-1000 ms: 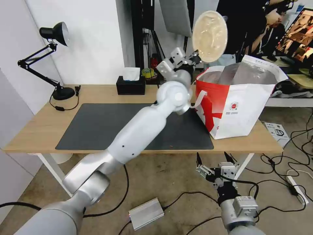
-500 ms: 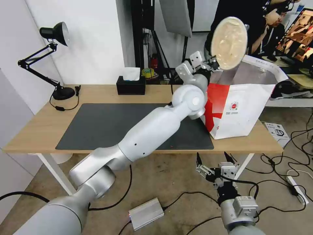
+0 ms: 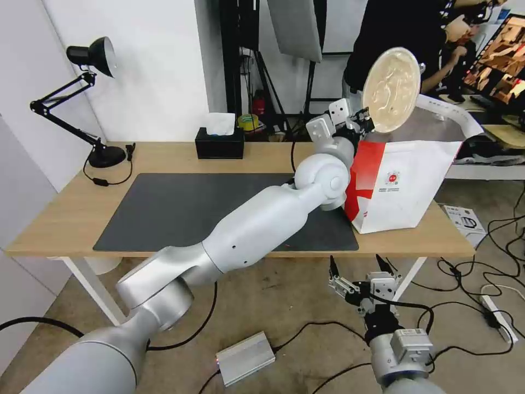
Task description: Pick up the trash from the table and place it into the takeout bag.
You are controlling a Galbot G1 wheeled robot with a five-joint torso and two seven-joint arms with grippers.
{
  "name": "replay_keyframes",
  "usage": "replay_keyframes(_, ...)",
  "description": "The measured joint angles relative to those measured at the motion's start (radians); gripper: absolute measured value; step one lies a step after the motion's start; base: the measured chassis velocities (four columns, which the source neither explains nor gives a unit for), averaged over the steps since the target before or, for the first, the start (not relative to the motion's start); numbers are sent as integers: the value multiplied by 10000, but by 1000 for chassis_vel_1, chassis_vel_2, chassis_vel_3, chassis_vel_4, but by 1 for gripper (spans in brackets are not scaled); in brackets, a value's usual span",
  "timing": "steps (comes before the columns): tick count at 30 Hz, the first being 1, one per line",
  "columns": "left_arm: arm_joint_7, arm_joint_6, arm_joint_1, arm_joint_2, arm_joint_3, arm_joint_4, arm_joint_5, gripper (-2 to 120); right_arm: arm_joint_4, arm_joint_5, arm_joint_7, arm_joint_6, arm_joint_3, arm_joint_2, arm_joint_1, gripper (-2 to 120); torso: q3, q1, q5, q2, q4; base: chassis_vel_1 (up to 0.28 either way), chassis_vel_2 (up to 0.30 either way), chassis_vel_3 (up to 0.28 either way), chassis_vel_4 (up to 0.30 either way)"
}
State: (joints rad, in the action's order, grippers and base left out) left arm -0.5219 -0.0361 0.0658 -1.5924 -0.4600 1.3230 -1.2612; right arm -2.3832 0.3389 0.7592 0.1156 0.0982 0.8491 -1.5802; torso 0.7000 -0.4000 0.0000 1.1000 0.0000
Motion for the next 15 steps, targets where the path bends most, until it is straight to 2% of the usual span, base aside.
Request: replay_keyframes(15, -417, 211, -59, 22, -281, -165, 604, 0, 0, 0, 0, 0, 0, 0, 0, 100, 0, 0, 0, 0, 0, 0, 0, 0, 0)
